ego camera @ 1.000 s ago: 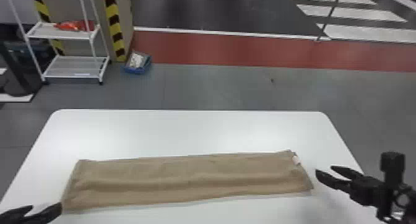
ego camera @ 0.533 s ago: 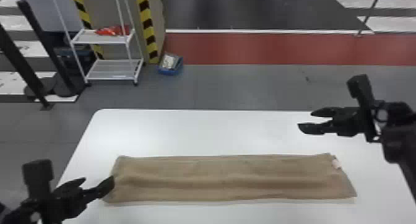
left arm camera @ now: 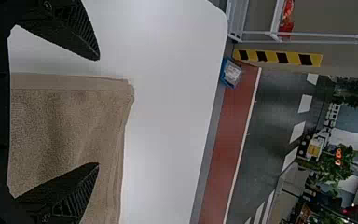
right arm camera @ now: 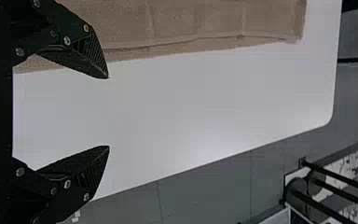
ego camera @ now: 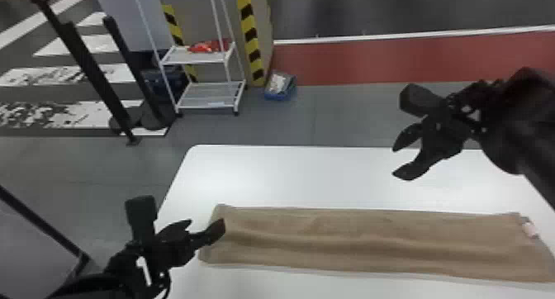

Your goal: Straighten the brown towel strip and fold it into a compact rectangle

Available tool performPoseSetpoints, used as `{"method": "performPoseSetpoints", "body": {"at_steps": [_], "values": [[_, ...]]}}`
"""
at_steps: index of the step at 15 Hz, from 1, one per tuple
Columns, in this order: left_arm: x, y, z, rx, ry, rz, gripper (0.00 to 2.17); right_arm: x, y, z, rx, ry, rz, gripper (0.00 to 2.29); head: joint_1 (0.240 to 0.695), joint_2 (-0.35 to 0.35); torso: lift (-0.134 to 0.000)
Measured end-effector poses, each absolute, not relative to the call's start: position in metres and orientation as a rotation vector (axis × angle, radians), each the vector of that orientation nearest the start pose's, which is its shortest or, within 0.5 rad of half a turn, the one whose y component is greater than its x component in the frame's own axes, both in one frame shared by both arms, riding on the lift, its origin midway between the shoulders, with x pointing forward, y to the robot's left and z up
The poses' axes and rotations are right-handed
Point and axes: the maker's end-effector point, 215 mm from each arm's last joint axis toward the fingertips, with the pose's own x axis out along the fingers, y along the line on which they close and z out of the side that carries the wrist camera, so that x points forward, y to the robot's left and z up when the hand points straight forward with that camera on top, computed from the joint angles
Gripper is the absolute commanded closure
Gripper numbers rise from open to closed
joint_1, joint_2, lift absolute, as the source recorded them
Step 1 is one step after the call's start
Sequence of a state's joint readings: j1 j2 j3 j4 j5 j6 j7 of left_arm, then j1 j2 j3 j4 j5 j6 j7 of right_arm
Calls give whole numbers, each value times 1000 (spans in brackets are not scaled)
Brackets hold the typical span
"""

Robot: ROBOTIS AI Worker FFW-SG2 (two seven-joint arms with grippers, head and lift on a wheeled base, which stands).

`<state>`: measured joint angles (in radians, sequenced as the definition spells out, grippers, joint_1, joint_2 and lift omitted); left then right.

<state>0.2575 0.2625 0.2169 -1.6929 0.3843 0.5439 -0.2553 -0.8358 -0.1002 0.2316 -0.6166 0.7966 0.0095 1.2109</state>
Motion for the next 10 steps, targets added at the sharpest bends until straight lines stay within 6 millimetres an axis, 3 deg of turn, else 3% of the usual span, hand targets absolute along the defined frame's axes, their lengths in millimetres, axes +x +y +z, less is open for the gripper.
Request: {"method": "performPoseSetpoints", "body": {"at_steps": [1, 5, 10], "values": [[459, 342, -515, -210, 592, -101, 87, 618, -127, -452, -892, 732, 1250, 650, 695, 212, 0], [461, 326, -517, -209, 596, -125, 87, 588, -97, -484, -938, 693, 1363, 647, 695, 236, 0], [457, 296, -522, -205, 610, -172, 87, 558, -86, -516, -936, 720, 1421, 647, 695, 227, 0]]}}
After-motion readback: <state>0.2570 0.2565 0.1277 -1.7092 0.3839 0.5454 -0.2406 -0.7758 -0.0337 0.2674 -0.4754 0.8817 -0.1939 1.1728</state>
